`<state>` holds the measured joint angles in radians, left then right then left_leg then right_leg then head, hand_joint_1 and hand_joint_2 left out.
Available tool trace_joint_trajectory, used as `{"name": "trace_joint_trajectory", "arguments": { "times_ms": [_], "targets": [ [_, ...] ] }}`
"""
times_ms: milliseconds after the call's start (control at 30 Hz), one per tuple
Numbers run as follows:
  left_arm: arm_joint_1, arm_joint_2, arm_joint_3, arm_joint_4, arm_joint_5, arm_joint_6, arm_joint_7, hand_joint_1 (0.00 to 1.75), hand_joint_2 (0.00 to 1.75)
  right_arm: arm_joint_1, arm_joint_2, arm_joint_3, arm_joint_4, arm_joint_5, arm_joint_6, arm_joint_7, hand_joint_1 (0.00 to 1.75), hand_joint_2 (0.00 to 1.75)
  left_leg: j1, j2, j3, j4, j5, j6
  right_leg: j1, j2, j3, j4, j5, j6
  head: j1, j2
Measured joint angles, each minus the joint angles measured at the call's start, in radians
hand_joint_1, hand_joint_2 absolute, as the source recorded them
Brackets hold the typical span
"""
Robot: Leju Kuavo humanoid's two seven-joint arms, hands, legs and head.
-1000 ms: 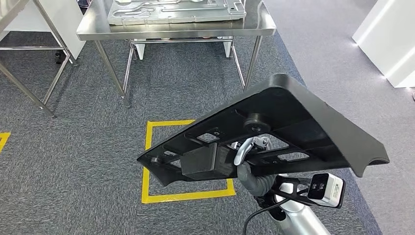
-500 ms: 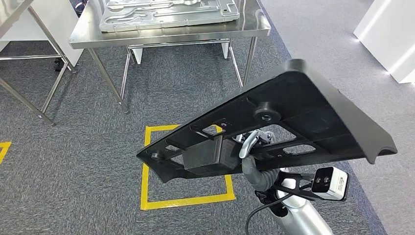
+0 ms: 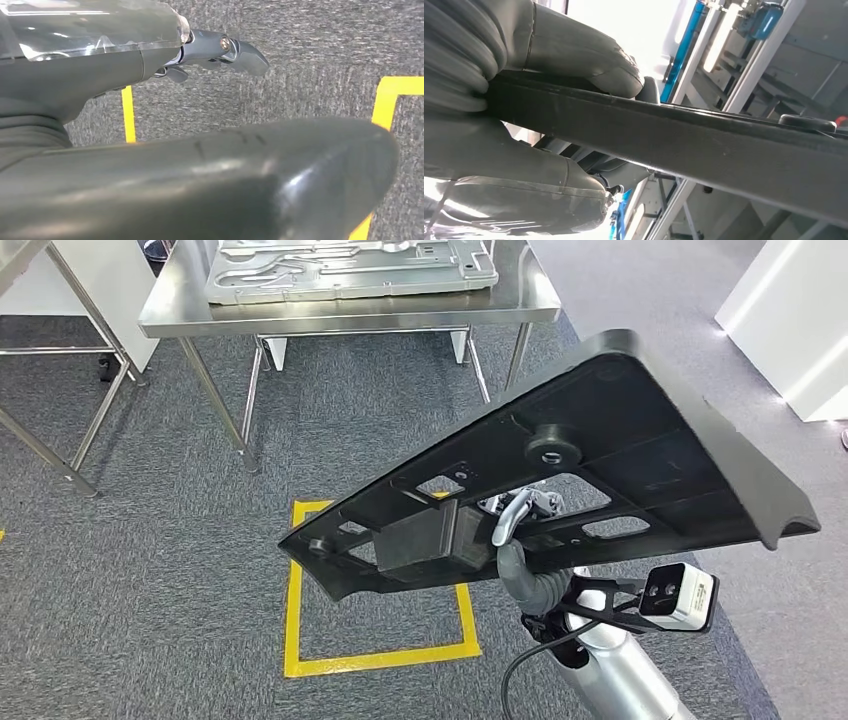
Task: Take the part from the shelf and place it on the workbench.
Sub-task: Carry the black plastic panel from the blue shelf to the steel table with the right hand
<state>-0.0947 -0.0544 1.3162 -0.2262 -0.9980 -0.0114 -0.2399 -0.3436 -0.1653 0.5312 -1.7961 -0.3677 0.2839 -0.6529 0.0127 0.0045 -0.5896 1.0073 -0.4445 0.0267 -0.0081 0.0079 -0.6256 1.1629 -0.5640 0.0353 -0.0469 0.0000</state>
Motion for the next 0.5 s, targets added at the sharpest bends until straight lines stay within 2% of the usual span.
{"name": "trace_joint_trajectory", "arguments": {
  "times_ms": [33,67,100,133,200,233,267,300,333,400,433,467,500],
  "targets": [
    [0.000,0.000,0.000,0.000,0.000,-0.001,0.000,0.00,0.00,-0.001,0.000,0.002,0.000,0.000,-0.003,0.000,1.75,1.75,0.000,0.000,0.002,0.000,-0.003,0.002,-0.001,-0.001,-0.043,0.070,-0.023,0.002,0.000,0.000],
    [0.000,0.001,0.000,0.000,0.000,-0.002,0.000,0.00,0.00,-0.001,-0.001,0.004,0.000,0.000,-0.007,0.001,1.75,1.75,-0.001,0.001,0.005,0.000,-0.006,0.003,-0.002,-0.002,-0.078,0.120,-0.030,0.003,0.000,0.000],
    [0.001,0.001,0.000,0.000,0.000,-0.002,0.000,0.00,0.00,0.000,-0.001,0.005,0.000,0.000,-0.013,0.001,1.75,1.75,-0.001,0.000,0.009,0.000,-0.010,0.002,-0.003,-0.002,-0.095,0.134,-0.017,0.003,0.000,0.000],
    [0.001,0.001,0.000,0.000,-0.001,-0.003,0.000,0.00,0.00,0.000,-0.001,0.007,0.000,0.000,-0.018,0.001,1.75,1.75,-0.001,0.000,0.016,0.000,-0.015,0.001,-0.003,-0.002,-0.090,0.106,0.017,0.001,0.000,0.000],
    [0.001,0.001,0.000,0.000,-0.001,-0.003,0.000,0.00,0.00,-0.001,-0.002,0.011,0.000,-0.001,-0.027,0.002,1.75,1.75,-0.002,-0.001,0.033,0.000,-0.026,-0.003,-0.002,-0.004,-0.037,-0.029,0.102,-0.009,0.000,0.000],
    [0.000,0.001,0.000,0.000,-0.002,-0.003,0.000,0.00,0.00,-0.002,-0.003,0.013,-0.001,-0.001,-0.030,0.002,1.75,1.75,-0.004,-0.002,0.039,0.001,-0.031,-0.007,0.001,-0.006,-0.010,-0.091,0.128,-0.014,0.000,0.000],
    [-0.001,0.001,0.000,0.000,-0.002,-0.004,0.000,0.00,0.00,-0.003,-0.003,0.015,-0.002,-0.001,-0.032,0.002,1.75,1.75,-0.005,-0.002,0.042,0.001,-0.035,-0.012,0.004,-0.007,0.006,-0.130,0.138,-0.019,0.000,0.000],
    [-0.001,0.001,0.000,0.000,-0.002,-0.004,0.000,0.00,0.00,-0.004,-0.004,0.017,-0.003,-0.001,-0.033,0.002,1.75,1.75,-0.005,-0.002,0.044,0.000,-0.039,-0.018,0.007,-0.007,0.012,-0.145,0.135,-0.023,0.000,0.000],
    [-0.001,0.001,0.000,0.000,-0.003,-0.004,0.000,0.00,0.00,-0.004,-0.004,0.019,-0.004,-0.001,-0.033,0.002,1.75,1.75,-0.005,-0.001,0.045,-0.003,-0.041,-0.024,0.009,-0.005,0.013,-0.150,0.132,-0.028,0.000,0.000],
    [-0.003,0.002,0.000,0.000,-0.003,-0.005,0.000,0.00,0.00,-0.005,-0.005,0.020,-0.006,-0.002,-0.033,0.002,1.75,1.75,-0.004,0.000,0.050,-0.001,-0.051,-0.035,0.004,-0.003,0.023,-0.159,0.130,-0.039,0.000,0.000],
    [-0.004,0.003,0.000,0.000,-0.003,-0.005,0.000,0.00,0.00,-0.006,-0.005,0.020,-0.008,-0.002,-0.033,0.002,1.75,1.75,-0.003,0.000,0.044,0.022,-0.066,-0.039,0.001,-0.003,0.031,-0.166,0.130,-0.045,0.000,0.000],
    [-0.004,0.003,0.000,0.000,-0.004,-0.005,0.000,0.00,0.00,-0.007,-0.005,0.021,-0.009,-0.002,-0.033,0.002,1.75,1.75,-0.002,0.000,0.025,0.066,-0.088,-0.042,-0.001,-0.003,0.039,-0.171,0.129,-0.050,0.000,0.000],
    [-0.004,0.003,-0.001,0.000,-0.004,-0.006,0.000,0.00,0.00,-0.007,-0.006,0.021,-0.009,-0.002,-0.033,0.002,1.75,1.75,-0.001,0.000,-0.007,0.132,-0.114,-0.045,0.000,-0.004,0.045,-0.173,0.125,-0.054,0.000,0.000]
  ]
}}
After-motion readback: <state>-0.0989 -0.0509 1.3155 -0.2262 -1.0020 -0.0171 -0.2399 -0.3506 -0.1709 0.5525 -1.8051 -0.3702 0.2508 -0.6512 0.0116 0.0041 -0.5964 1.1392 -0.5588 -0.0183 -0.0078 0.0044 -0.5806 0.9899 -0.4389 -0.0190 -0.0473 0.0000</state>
